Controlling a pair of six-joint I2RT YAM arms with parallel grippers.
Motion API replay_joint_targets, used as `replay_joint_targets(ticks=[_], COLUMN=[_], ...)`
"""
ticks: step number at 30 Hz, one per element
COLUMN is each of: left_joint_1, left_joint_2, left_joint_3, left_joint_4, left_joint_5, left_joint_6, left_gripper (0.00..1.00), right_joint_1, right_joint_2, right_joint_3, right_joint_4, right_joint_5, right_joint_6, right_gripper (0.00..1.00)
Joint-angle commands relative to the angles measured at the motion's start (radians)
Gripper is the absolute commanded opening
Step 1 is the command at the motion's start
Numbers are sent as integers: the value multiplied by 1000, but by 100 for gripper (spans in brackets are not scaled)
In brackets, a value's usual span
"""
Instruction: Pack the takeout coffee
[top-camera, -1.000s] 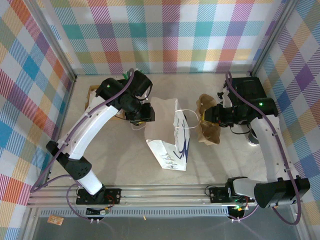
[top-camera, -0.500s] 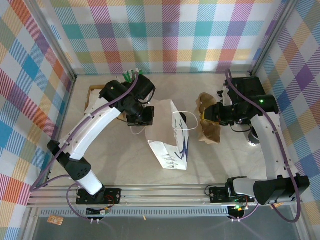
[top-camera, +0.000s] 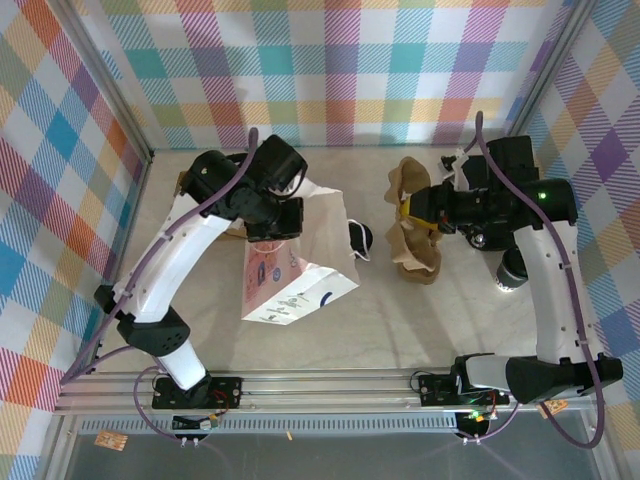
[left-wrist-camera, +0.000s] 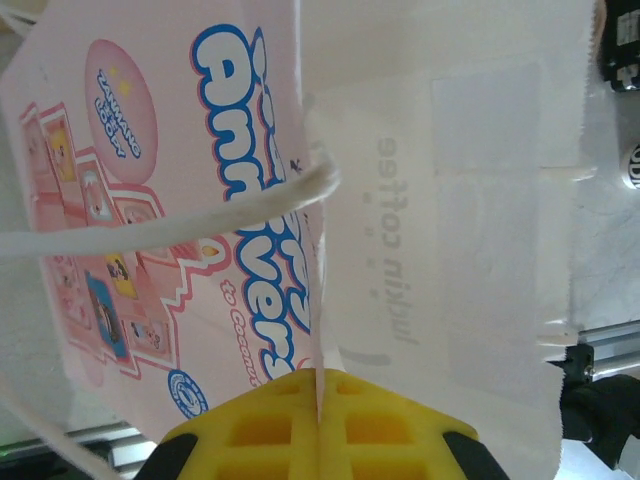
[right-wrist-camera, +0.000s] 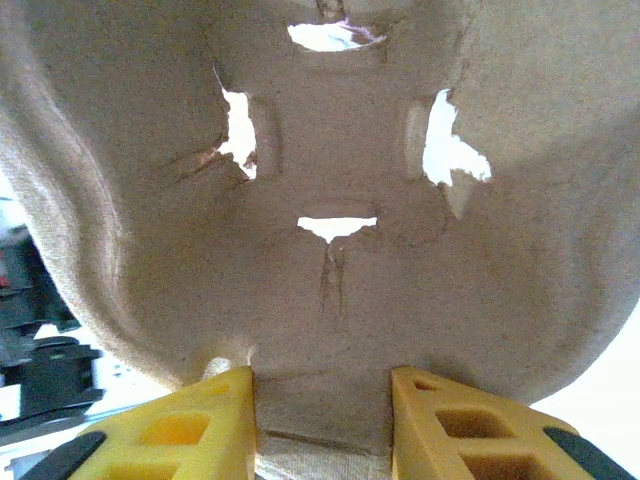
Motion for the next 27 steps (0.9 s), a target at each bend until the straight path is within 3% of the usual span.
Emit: replay_joint_targets(ticks=[1, 10, 17, 22, 27], left_joint_1=[-38, -82, -94, -102, -102], left_joint_2=[57, 78, 76, 23, -99], left_joint_3=[45, 51, 28, -72, -274], left_joint_4=[-146, -55, -15, 59, 243], left_joint_5=[-16, 29, 46, 67, 104], left_joint_6=[-26, -43, -50, -73, -132], left_gripper=[0, 0, 0, 0, 2], right_joint_1=[16, 138, 317, 387, 415], right_joint_2=[-11, -12, 27, 24, 19], right_joint_3=[48, 111, 100, 32, -56], right_joint_4=[35, 140, 276, 328, 379], right_joint_5=[-119, -80, 6, 73, 94], right_joint_6=[113, 292, 406, 441, 464], right_gripper=[36, 36, 36, 36, 36])
